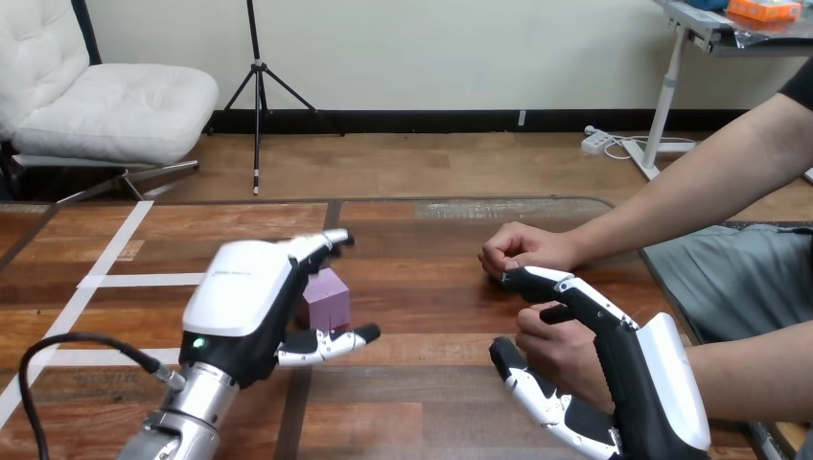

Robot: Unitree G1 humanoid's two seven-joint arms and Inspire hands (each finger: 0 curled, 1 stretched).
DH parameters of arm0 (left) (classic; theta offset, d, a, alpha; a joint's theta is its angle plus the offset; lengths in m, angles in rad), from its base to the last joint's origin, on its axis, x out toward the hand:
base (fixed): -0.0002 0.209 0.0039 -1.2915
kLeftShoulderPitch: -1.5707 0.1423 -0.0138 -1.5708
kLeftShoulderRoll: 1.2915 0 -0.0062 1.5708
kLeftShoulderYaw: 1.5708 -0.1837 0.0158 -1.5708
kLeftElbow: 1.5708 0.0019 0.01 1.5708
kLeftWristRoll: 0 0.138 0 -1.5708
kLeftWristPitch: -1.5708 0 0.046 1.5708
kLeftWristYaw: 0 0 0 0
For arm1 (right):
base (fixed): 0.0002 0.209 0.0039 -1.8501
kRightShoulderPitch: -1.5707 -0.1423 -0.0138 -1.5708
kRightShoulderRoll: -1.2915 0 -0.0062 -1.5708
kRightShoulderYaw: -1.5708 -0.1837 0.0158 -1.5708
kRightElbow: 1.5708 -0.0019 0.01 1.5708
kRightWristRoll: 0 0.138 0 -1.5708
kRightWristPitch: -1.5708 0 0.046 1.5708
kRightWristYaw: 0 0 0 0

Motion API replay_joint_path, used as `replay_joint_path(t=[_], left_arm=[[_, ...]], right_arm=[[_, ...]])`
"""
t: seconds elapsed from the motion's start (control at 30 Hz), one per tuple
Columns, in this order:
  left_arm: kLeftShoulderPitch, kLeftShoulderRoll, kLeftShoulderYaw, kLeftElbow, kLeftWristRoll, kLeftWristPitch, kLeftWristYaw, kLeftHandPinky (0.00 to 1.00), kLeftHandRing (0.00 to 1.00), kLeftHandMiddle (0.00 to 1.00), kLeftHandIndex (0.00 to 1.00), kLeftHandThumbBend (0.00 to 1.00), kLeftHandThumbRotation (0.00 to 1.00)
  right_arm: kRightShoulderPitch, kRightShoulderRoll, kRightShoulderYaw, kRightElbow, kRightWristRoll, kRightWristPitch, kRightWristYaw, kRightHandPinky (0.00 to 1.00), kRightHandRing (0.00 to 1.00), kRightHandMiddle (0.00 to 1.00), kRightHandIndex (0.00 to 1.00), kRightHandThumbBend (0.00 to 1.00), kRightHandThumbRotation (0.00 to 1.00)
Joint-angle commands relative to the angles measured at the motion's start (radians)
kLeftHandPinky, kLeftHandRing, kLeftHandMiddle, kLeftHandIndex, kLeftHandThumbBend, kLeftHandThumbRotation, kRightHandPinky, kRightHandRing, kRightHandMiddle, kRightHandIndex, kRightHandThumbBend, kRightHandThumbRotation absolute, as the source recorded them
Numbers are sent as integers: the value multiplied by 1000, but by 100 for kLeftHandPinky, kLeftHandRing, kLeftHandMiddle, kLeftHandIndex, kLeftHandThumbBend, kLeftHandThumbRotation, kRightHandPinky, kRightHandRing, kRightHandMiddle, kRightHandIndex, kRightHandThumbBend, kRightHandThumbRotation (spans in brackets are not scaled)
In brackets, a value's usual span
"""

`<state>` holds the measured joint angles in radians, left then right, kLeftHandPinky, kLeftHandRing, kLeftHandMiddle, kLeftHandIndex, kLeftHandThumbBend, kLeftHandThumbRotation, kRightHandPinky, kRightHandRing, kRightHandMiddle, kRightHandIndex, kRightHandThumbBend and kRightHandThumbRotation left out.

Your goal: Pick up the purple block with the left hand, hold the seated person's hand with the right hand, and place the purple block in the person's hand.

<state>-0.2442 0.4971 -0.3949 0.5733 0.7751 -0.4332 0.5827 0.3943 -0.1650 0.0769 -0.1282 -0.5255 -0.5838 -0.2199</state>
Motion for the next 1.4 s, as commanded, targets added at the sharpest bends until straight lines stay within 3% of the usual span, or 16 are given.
replay_joint_path(t=[0.0, 0.2, 0.4, 0.67, 1.37], left_arm=[[0, 24, 47, -98, 22, 34, 38, 70, 75, 81, 84, 80, 55], [4, 17, 59, -109, 29, 41, 51, 85, 84, 87, 89, 77, 57], [-11, 13, 58, -93, 42, 52, 60, 92, 89, 90, 90, 75, 56], [-38, 6, 52, -61, 59, 61, 65, 93, 90, 91, 91, 73, 56], [-153, -12, 19, 78, 68, 95, -24, 95, 92, 93, 93, 72, 65]], right_arm=[[-58, -11, -6, -16, 10, -7, 0, 65, 73, 75, 72, 45, 41], [-56, -8, -5, -19, 4, 0, -1, 65, 73, 75, 72, 46, 42], [-57, -5, -3, -14, 7, -2, -2, 65, 73, 74, 72, 46, 42], [-59, -6, -2, -13, 2, -3, -4, 65, 73, 74, 72, 46, 42], [-55, -6, 0, -17, 7, 15, 9, 65, 74, 75, 72, 46, 44]])
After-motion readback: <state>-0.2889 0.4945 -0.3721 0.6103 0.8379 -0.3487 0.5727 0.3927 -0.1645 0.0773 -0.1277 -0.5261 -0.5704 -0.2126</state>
